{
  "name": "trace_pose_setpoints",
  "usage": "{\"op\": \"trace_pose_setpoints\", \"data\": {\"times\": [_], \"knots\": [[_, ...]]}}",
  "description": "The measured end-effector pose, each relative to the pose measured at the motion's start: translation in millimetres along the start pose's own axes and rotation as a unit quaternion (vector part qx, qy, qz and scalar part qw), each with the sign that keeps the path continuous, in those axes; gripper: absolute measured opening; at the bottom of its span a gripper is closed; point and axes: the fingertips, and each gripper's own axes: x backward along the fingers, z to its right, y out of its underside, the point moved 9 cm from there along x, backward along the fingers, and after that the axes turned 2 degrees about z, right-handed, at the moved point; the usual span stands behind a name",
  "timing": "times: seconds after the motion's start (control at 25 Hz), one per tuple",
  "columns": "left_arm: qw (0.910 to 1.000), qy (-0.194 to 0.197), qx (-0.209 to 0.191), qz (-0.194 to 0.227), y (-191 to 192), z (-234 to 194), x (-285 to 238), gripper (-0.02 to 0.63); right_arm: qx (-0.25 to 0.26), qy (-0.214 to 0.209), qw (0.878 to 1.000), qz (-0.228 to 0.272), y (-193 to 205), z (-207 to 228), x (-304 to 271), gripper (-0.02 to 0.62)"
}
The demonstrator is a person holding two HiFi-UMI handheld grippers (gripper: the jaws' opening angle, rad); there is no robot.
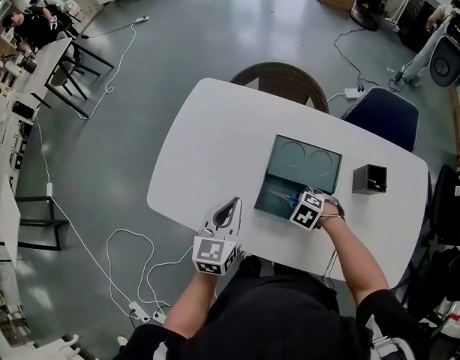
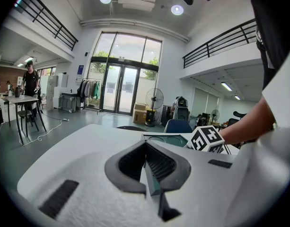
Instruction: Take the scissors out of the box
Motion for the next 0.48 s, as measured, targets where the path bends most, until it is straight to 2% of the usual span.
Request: {"op": "trace_pose_setpoints", "data": {"times": [0.24, 0.48], "knots": [[1.0, 0.005, 0.0, 0.002, -1.0, 6.8, -0.7, 0.008, 0.007, 0.007, 1.0, 0.001, 2.8, -2.7, 1.4, 0.098], [1.0, 0.004, -0.005, 0.005, -3.5, 7.4, 3.6, 0.008, 0.013, 0.003, 1.0, 0.01, 0.7, -5.0, 0.9, 0.092]]}}
